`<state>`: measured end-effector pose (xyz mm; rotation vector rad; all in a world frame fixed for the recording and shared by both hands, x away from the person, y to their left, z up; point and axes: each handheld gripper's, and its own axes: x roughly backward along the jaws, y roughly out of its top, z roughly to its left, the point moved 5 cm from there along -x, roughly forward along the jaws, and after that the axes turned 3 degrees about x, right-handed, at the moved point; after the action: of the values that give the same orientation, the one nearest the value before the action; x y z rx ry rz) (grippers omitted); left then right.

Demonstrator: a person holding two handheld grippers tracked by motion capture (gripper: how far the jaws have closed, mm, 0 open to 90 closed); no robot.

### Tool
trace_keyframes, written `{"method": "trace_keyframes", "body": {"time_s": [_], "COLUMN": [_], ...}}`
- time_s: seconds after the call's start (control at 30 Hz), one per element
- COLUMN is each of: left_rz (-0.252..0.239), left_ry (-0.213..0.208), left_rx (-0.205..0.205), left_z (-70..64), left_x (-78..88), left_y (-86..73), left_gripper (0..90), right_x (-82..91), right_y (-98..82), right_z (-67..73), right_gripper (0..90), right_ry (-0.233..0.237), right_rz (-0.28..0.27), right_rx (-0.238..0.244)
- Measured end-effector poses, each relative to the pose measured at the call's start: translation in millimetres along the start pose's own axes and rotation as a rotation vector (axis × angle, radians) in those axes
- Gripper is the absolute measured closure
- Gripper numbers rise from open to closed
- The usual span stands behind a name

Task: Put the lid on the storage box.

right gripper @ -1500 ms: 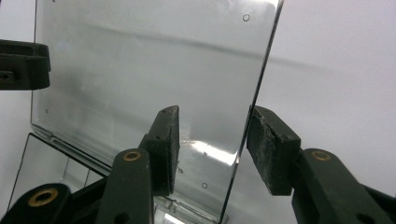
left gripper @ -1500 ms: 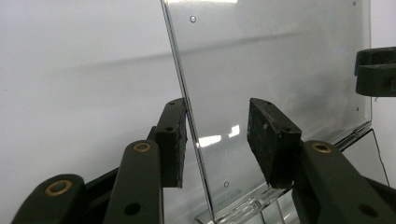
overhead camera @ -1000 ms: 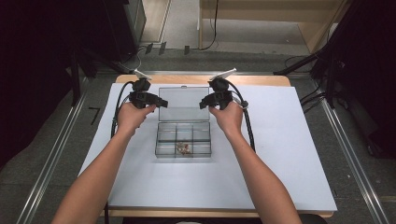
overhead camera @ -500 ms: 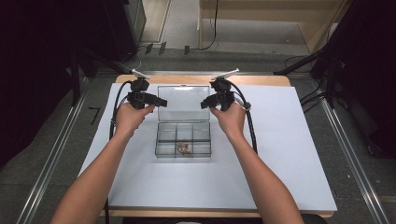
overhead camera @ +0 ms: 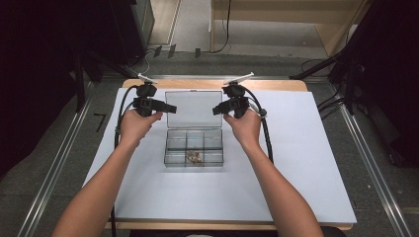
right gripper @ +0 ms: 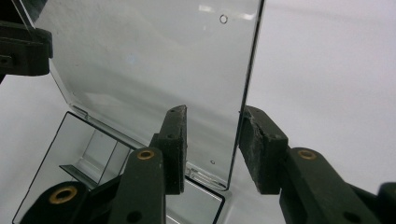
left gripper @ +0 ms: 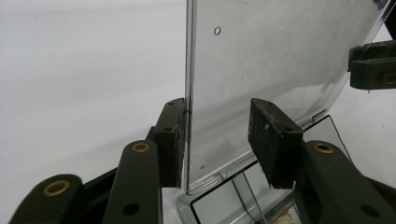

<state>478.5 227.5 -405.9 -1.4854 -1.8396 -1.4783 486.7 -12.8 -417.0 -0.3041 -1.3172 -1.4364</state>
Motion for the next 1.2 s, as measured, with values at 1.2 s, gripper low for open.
{"method": "trace_keyframes", "body": {"time_s": [1.2], "left_rz": [-0.048], "left_ry": [-0.031], "left_rx": [-0.053], "left_z": [-16.1], "left_x": [23.6], "left_y": [-3.5], "left_gripper": [56.0], "right_x": [28.4], "right_y": [-1.3], "right_z": [12.3], "right_gripper": [66.2], "right_ry": [0.015], "right_rz": [-0.060], "right_rx": [0.073]}}
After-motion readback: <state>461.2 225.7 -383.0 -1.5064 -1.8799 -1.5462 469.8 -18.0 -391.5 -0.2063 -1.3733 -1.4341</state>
